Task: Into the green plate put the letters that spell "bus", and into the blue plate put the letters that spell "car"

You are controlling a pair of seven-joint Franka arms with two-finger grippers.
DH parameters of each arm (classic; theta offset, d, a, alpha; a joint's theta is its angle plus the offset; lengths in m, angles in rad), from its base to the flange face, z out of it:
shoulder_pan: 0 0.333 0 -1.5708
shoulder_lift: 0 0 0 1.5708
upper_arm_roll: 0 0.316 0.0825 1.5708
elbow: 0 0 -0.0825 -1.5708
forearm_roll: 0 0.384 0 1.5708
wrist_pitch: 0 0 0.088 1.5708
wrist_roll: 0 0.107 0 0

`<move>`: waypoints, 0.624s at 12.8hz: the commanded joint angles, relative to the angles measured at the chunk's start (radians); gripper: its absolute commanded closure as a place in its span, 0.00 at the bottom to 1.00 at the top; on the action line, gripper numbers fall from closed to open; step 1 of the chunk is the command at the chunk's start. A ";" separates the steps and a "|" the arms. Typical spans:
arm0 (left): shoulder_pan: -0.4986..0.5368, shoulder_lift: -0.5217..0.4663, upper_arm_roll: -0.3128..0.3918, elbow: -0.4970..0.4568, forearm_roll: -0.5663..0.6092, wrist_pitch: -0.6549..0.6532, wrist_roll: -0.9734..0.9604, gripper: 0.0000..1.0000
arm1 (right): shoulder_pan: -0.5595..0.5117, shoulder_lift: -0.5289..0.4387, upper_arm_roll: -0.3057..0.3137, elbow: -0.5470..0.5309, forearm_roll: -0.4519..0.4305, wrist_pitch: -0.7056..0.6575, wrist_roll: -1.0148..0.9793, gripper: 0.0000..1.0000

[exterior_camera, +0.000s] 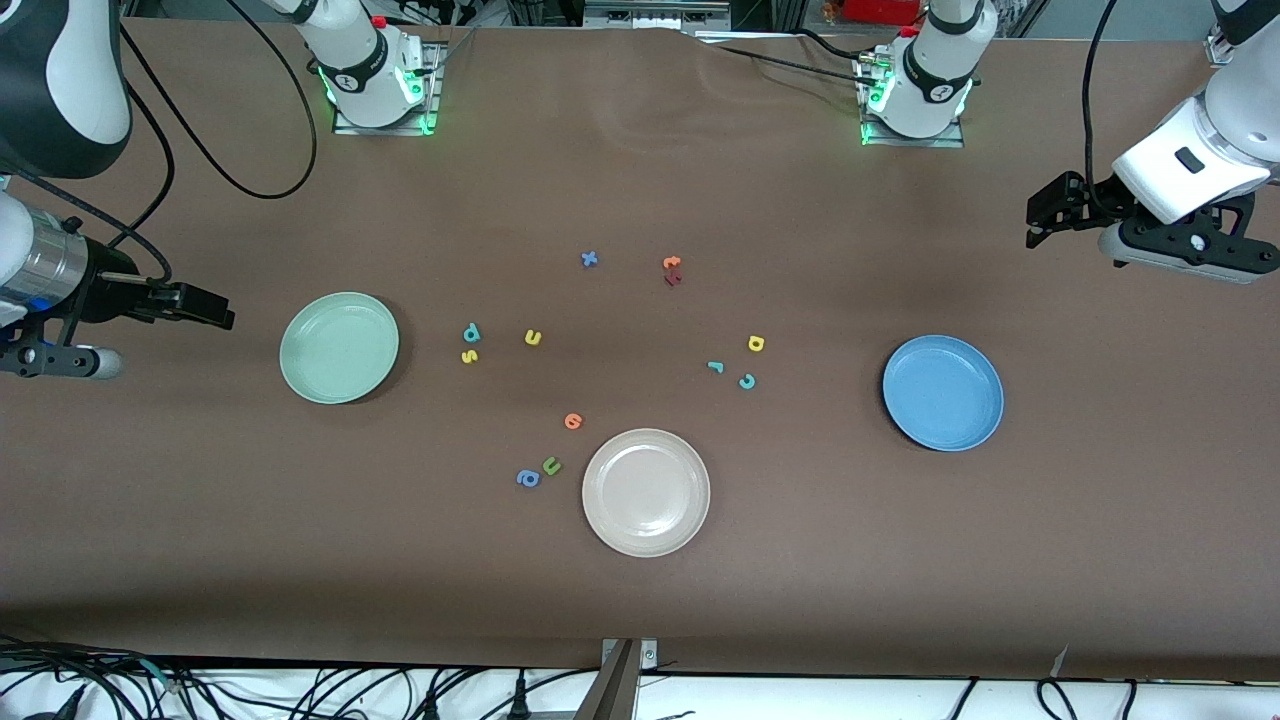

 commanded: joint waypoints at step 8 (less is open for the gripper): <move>0.004 0.019 0.000 0.035 0.011 -0.023 0.023 0.00 | -0.005 -0.013 0.000 -0.005 0.017 -0.010 0.006 0.00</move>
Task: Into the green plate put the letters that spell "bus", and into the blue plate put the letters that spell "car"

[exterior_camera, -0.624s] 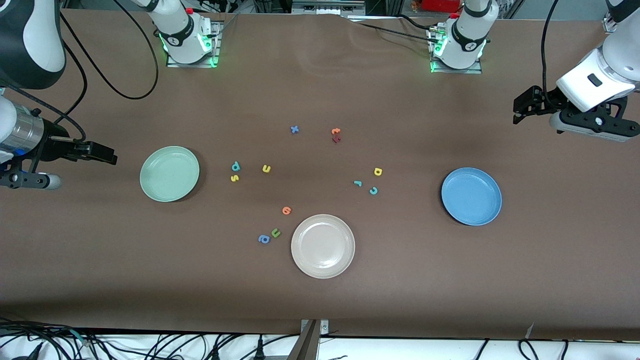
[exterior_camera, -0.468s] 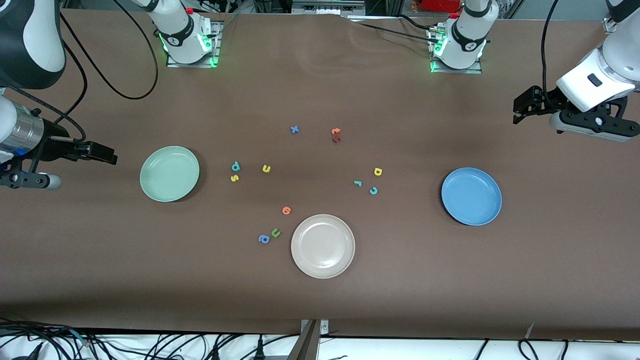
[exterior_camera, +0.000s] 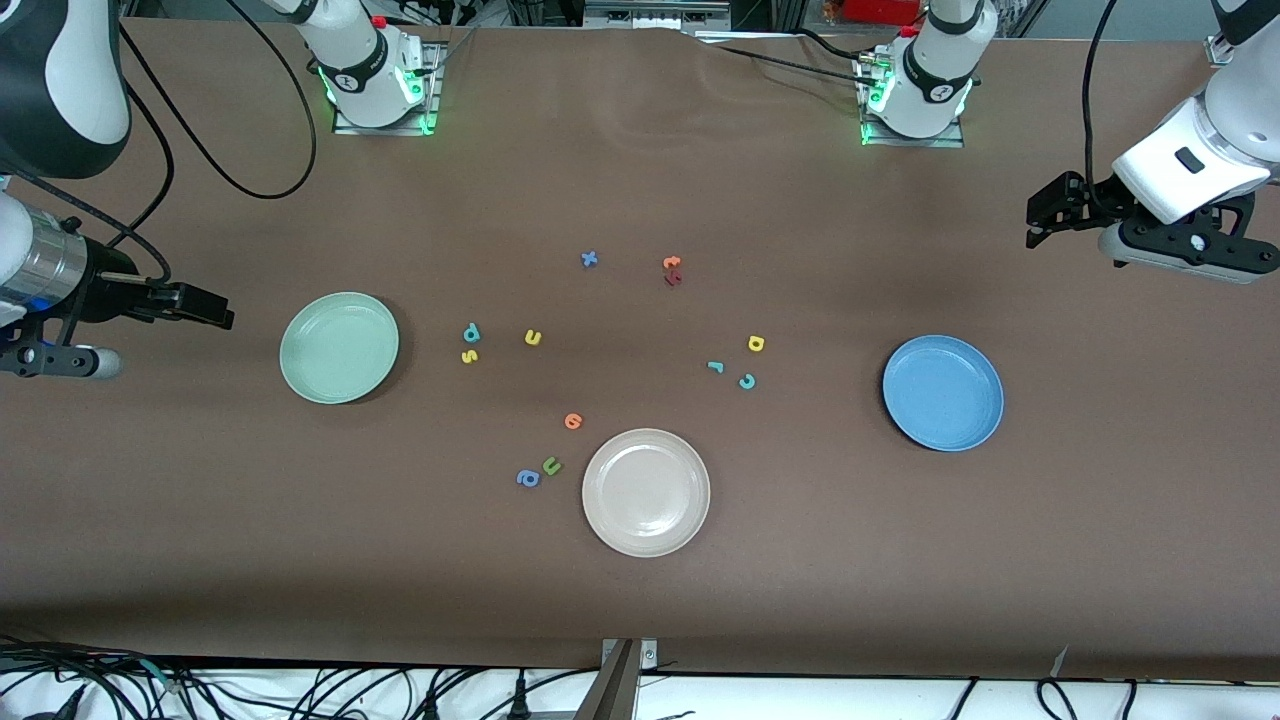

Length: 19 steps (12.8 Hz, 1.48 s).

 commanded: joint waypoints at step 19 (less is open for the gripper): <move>0.002 0.019 0.000 0.033 0.011 -0.023 0.020 0.00 | -0.002 -0.011 0.002 -0.011 0.009 -0.028 -0.006 0.00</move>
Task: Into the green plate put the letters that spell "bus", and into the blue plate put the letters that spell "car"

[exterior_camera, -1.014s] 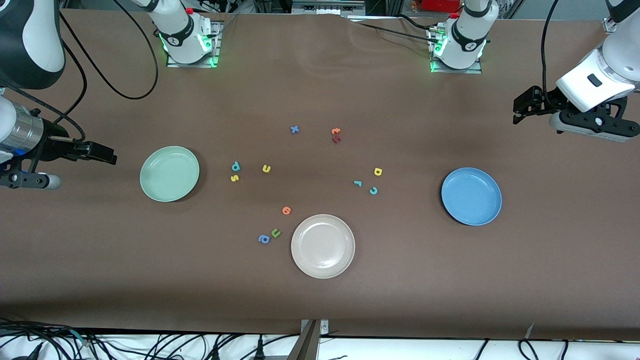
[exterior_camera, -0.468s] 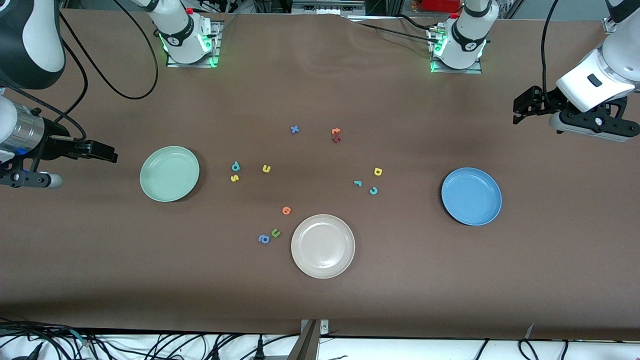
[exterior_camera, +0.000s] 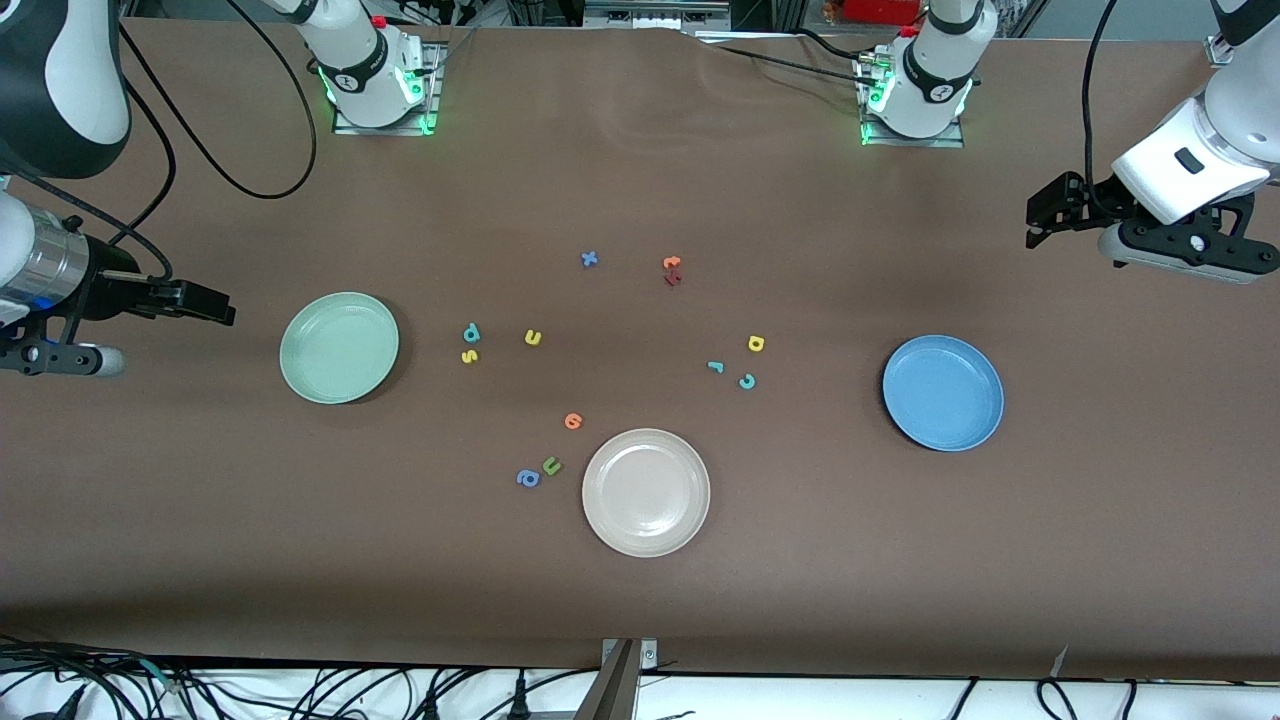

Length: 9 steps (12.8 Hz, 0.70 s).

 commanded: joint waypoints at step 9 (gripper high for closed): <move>0.004 0.018 0.000 0.033 0.011 -0.023 0.009 0.00 | 0.000 -0.011 0.002 -0.008 0.004 -0.009 -0.002 0.00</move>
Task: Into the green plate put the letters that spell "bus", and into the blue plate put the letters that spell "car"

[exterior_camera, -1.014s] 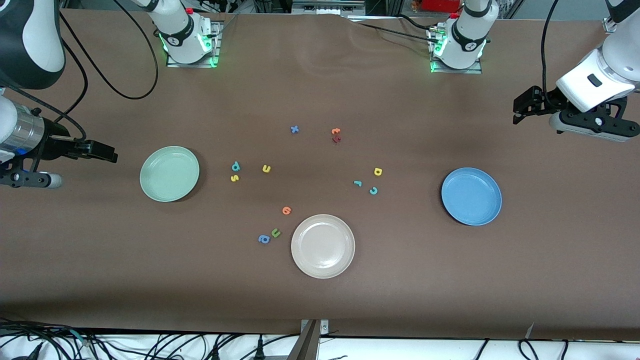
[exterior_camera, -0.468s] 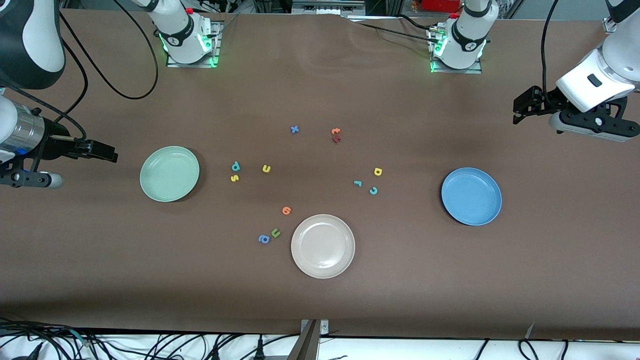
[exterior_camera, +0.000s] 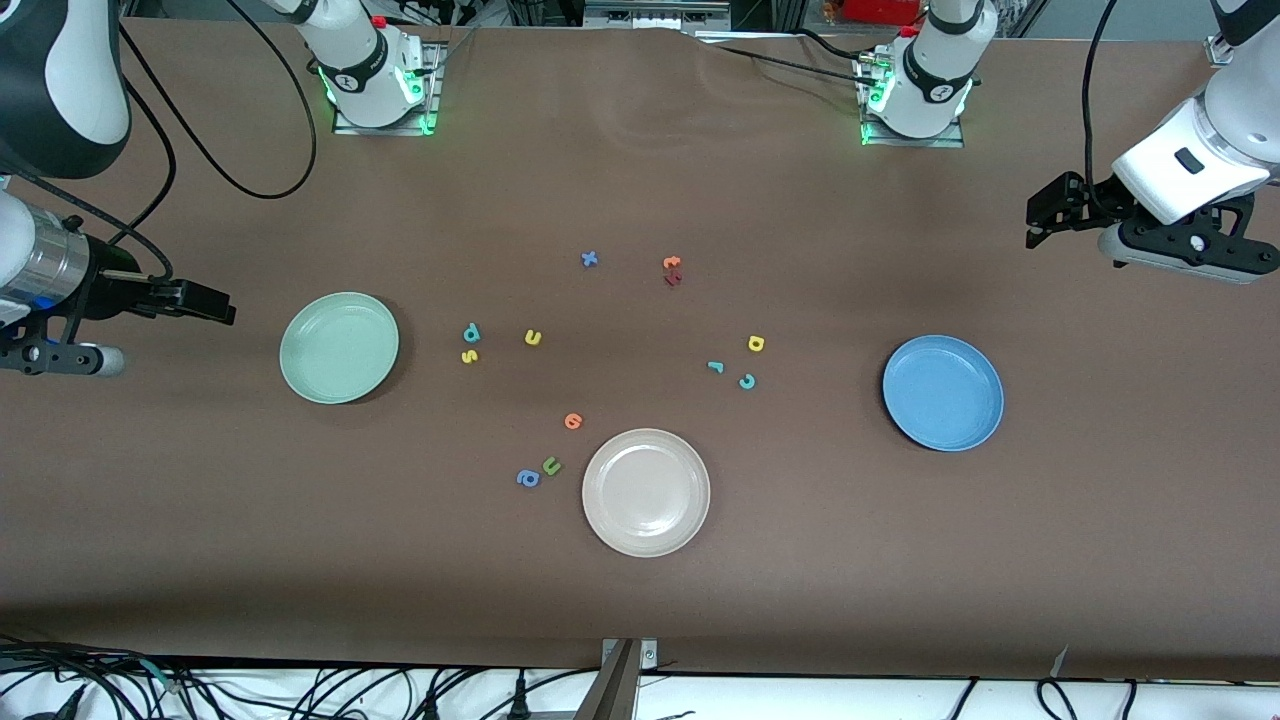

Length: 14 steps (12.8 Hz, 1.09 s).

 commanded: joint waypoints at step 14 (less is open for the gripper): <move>0.002 0.023 0.000 0.033 0.009 -0.036 -0.004 0.00 | 0.004 -0.016 0.003 -0.004 0.009 -0.006 -0.006 0.00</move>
